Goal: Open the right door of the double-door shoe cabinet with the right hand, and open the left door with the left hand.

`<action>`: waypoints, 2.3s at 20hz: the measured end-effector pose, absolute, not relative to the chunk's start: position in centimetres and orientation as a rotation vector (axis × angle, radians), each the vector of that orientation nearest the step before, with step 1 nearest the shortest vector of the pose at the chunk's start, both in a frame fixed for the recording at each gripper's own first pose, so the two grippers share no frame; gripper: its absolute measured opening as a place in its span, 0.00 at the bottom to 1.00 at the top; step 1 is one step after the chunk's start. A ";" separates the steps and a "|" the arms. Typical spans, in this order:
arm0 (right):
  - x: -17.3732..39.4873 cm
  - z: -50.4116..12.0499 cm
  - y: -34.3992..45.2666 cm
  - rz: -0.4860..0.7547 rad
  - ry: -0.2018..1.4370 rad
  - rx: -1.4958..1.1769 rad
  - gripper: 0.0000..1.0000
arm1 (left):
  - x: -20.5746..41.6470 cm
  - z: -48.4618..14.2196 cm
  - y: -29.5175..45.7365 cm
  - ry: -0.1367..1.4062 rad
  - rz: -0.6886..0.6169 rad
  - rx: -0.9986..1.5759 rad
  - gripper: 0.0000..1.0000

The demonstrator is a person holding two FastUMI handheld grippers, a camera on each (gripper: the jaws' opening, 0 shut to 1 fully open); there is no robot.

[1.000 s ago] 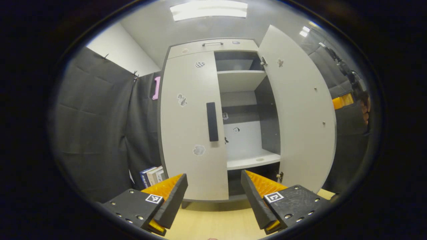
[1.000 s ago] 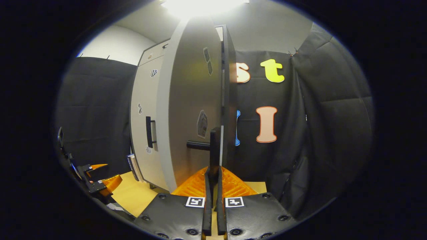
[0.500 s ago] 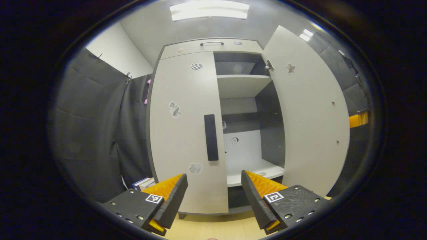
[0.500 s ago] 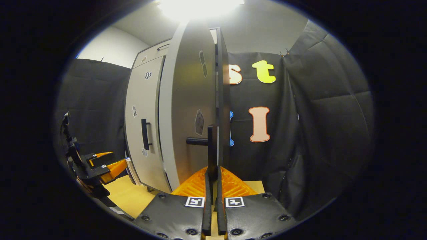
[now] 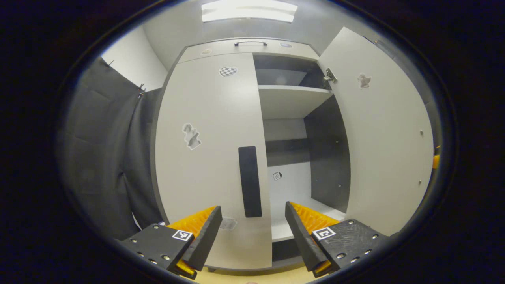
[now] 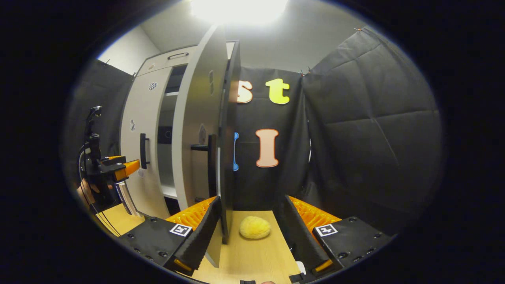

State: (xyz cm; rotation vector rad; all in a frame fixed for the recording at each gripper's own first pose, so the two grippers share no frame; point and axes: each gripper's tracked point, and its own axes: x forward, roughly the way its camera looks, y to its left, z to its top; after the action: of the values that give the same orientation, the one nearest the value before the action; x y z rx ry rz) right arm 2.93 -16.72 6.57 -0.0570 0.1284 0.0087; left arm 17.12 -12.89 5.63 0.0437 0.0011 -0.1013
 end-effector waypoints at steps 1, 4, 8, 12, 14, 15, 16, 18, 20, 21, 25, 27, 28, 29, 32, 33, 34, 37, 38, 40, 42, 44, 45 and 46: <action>2.6 6.4 -17.4 -0.016 0.136 -0.044 0.98 | 18.0 5.7 -12.9 0.001 -0.102 0.042 0.94; 1.6 5.4 -19.6 -0.091 0.167 -0.013 0.98 | 20.3 5.8 -13.0 0.009 -0.099 0.027 0.94; 0.4 4.8 -21.9 -0.167 0.180 0.012 0.96 | 22.3 5.9 -12.7 0.011 -0.092 0.006 0.94; -0.1 4.3 -23.4 -0.210 0.189 0.016 0.96 | 23.2 5.9 -12.5 0.015 -0.084 -0.022 0.77; -0.1 4.0 -23.8 -0.219 0.197 0.025 0.96 | 23.8 5.9 -12.1 0.018 -0.066 -0.018 0.61; -0.1 3.9 -23.9 -0.220 0.201 0.028 0.96 | 24.1 5.8 -12.0 0.021 -0.068 -0.018 0.53; -0.1 3.7 -24.0 -0.220 0.203 0.028 0.96 | 24.3 5.7 -12.1 0.027 -0.066 -0.019 0.53; -0.1 3.5 -24.3 -0.221 0.209 0.023 0.96 | 24.5 5.4 -12.9 0.039 -0.095 -0.038 0.52; -0.2 3.6 -24.6 -0.217 0.208 0.021 0.98 | 24.6 5.4 -13.0 0.042 -0.079 -0.038 0.34; -0.2 3.7 -24.7 -0.213 0.207 0.021 0.98 | 24.6 5.4 -13.0 0.045 -0.077 -0.029 0.32; -0.3 3.9 -24.9 -0.193 0.202 0.026 0.96 | 24.5 5.3 -12.8 0.057 -0.066 -0.030 0.25; -0.3 4.0 -25.2 -0.177 0.197 0.031 0.96 | 24.1 5.3 -12.7 0.074 -0.061 -0.048 0.22; -0.1 4.1 -25.4 -0.170 0.195 0.030 0.96 | 23.8 5.0 -12.6 0.083 -0.060 -0.051 0.19; 0.1 4.2 -25.5 -0.161 0.193 0.030 0.96 | 23.3 5.0 -12.5 0.090 -0.055 -0.062 0.19; 0.9 4.5 -25.6 -0.122 0.181 0.040 0.96 | 21.2 5.5 -11.9 0.096 -0.044 -0.060 0.19; 1.0 4.6 -25.5 -0.105 0.179 0.040 0.96 | 20.5 5.6 -11.5 0.099 -0.038 -0.068 0.17; -0.2 5.3 -25.9 -0.090 0.178 0.035 0.96 | 19.5 5.6 -11.1 0.102 -0.032 -0.078 0.17; -0.7 5.6 -25.9 -0.052 0.177 0.020 0.97 | 17.2 5.9 -9.9 0.110 -0.018 -0.078 0.17; -0.5 5.8 -25.9 -0.043 0.174 0.017 0.96 | 16.5 6.0 -9.4 0.109 -0.011 -0.076 0.17; -0.8 5.9 -25.7 -0.032 0.168 0.019 0.96 | 15.2 6.1 -8.7 0.111 -0.005 -0.080 0.17; -1.3 6.0 -25.2 -0.029 0.169 0.028 0.96 | 14.3 6.1 -8.1 0.114 -0.010 -0.091 0.17; -2.2 5.8 -24.3 -0.032 0.174 0.031 0.97 | 13.5 6.1 -7.6 0.111 -0.026 -0.093 0.17; -2.8 5.9 -23.9 -0.038 0.173 0.028 0.96 | 13.1 6.1 -7.2 0.111 -0.036 -0.097 0.17; -3.1 6.1 -23.5 -0.047 0.170 0.022 0.96 | 12.7 6.0 -6.8 0.108 -0.046 -0.103 0.17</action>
State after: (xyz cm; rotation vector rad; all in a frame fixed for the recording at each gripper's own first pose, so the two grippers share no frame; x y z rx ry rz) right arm -3.10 -23.53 6.13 0.0218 0.1703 -0.0467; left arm 12.68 -6.84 6.04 -0.1031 0.1079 -0.0464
